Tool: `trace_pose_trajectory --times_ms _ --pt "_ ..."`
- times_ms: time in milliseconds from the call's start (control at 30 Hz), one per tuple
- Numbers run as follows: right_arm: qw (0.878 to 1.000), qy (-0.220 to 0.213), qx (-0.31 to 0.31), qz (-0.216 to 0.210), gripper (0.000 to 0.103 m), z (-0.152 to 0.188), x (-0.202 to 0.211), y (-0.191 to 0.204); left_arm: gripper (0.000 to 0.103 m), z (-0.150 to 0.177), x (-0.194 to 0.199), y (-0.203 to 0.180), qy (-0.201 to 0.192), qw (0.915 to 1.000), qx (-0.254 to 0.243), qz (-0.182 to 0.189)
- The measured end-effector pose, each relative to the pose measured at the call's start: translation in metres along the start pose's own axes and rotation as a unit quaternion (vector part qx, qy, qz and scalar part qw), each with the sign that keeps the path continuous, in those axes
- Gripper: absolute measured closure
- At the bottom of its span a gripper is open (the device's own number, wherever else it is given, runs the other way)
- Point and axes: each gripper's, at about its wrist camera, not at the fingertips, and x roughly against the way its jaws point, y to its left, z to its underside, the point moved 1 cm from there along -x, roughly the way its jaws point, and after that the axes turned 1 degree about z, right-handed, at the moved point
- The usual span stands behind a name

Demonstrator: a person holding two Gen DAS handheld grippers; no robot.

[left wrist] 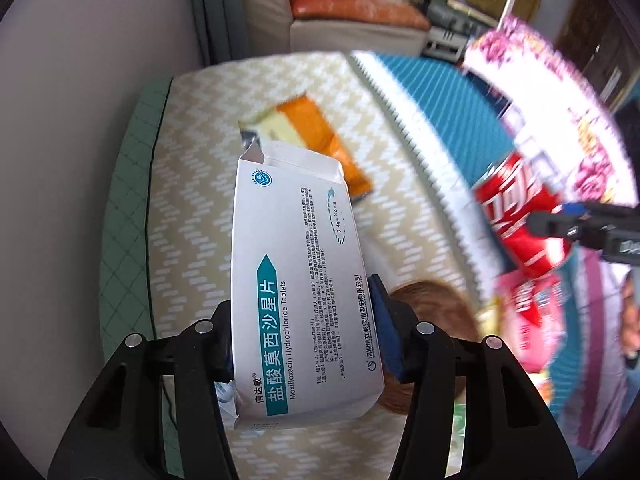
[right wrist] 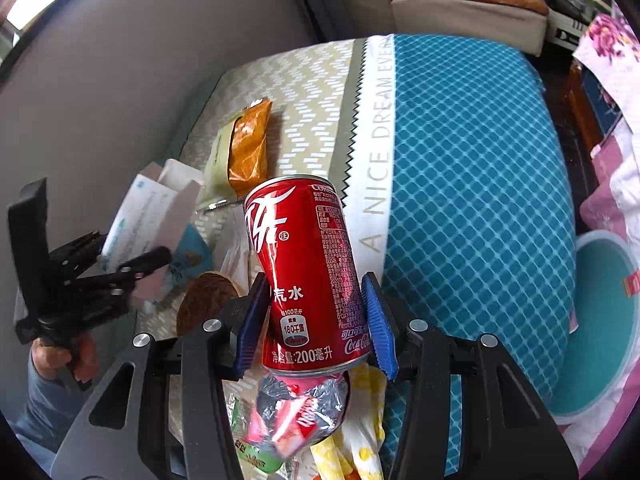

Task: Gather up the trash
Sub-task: 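Carry the can to the wastebasket and release it with the right tool while the left holds the box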

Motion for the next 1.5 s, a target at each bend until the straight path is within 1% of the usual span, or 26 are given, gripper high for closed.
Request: trace_pose_trajectory --times_ms 100,233,433,600,733,867,1133,1267,1500 --pt "1.000 -0.015 -0.014 -0.006 0.058 0.003 0.012 -0.007 0.049 -0.003 0.013 -0.007 -0.014 0.9997 0.007 0.021" --pt "0.998 -0.042 -0.034 -0.015 0.058 0.008 0.035 -0.018 0.049 -0.003 0.023 -0.032 -0.021 0.9992 -0.012 0.032" --pt "0.994 -0.082 -0.072 -0.020 0.058 0.020 0.068 -0.046 0.049 -0.007 0.022 -0.089 -0.025 0.9966 -0.045 0.064" --pt "0.986 -0.115 -0.117 -0.011 0.058 0.043 0.100 -0.083 0.049 -0.012 0.013 -0.142 -0.028 0.9926 -0.079 0.088" --pt "0.982 -0.128 -0.141 0.003 0.058 0.061 0.117 -0.106 0.049 -0.015 0.002 -0.184 -0.021 0.9889 -0.104 0.104" --pt "0.974 -0.148 -0.168 0.013 0.058 0.078 0.134 -0.133 0.049 -0.017 -0.010 -0.215 -0.010 0.9865 -0.119 0.112" --pt "0.962 -0.169 -0.210 0.032 0.058 0.104 0.146 -0.179 0.049 -0.020 -0.031 -0.281 0.015 0.9786 -0.170 0.115" --pt "0.954 -0.176 -0.234 0.057 0.058 0.116 0.150 -0.204 0.049 -0.023 -0.042 -0.308 0.024 0.9738 -0.193 0.118" --pt "0.943 -0.178 -0.272 0.067 0.058 0.134 0.154 -0.242 0.049 -0.024 -0.071 -0.346 0.050 0.9664 -0.220 0.123"
